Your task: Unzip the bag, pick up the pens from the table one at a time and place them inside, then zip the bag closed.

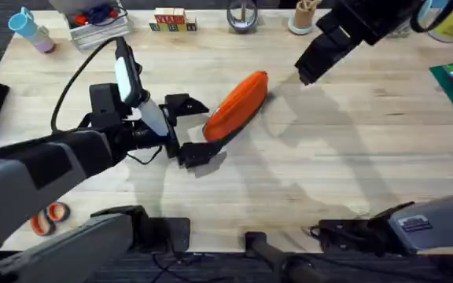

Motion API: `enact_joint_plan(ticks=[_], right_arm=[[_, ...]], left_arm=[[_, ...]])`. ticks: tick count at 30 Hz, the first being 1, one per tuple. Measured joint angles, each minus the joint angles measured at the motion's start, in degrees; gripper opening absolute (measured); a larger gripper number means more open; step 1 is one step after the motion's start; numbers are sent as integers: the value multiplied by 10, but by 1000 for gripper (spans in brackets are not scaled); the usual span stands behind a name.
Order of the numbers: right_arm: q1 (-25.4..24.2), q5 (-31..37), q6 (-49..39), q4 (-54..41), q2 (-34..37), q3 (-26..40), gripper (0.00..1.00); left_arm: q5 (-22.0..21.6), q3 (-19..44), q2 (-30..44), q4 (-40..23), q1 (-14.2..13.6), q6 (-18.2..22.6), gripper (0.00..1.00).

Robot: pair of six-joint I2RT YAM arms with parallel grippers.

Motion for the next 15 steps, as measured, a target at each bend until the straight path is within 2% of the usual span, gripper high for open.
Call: enact_joint_plan(ticks=[3, 6, 9, 13, 15], right_arm=[[0, 0, 0, 0, 0, 0, 998], [0, 0, 0, 0, 0, 0, 998], [0, 0, 0, 0, 0, 0, 997], [0, 0, 0, 0, 0, 0, 998], [0, 0, 0, 0, 0, 0, 998]], left_arm=[[0, 4, 0, 0, 0, -16, 995], [-4, 22, -1, 0, 0, -66, 995], [-23, 45, -16, 0, 0, -137, 995], [-77, 67, -62, -1, 0, -247, 995], [-105, 73, -90, -7, 0, -283, 995]])
